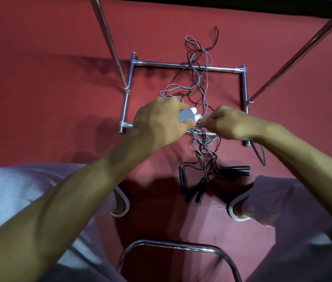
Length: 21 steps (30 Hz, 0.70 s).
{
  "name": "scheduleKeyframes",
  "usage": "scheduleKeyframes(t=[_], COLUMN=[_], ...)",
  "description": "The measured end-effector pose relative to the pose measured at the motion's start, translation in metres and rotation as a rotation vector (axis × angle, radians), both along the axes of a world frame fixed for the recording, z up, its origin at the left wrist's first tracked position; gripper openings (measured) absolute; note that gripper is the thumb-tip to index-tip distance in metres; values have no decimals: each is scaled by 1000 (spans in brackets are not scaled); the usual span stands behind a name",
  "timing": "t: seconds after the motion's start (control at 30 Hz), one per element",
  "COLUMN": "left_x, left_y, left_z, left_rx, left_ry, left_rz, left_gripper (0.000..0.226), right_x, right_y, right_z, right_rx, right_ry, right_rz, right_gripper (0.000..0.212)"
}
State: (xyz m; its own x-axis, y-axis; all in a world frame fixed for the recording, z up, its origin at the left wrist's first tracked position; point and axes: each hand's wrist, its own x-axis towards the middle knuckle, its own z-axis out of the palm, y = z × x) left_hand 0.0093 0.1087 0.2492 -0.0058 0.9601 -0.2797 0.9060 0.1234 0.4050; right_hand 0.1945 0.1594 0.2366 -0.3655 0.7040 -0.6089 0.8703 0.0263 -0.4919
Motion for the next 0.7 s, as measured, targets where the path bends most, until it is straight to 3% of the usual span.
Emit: scheduleKeyframes(t=[0.17, 0.27, 0.4, 0.53, 0.63, 0.7], left_x=[-4, -11, -24, -28, -30, -31], left_y=[7, 14, 17, 18, 20, 21], left_z=[-10, -11, -6, 2, 5, 6], left_rx=[-304, -494, -691, -780, -804, -829], left_ry=[19, -139, -235, -222, -204, -234], left_rz=[-1, -2, -46, -105, -137, -153], left_gripper=[50, 46, 57, 56, 53, 55], right_x=[0, 1, 9, 14, 16, 17], right_y=[-13, -14, -10, -8, -7, -8], right_z=[-6, 0, 12, 13, 14, 18], right_rx=[73, 191, 175, 246, 304, 302], right_ry=[7, 153, 255, 268, 236, 250], right_rz=[255, 289, 336, 452, 470, 476], right_gripper=[21, 21, 17, 8, 25, 24])
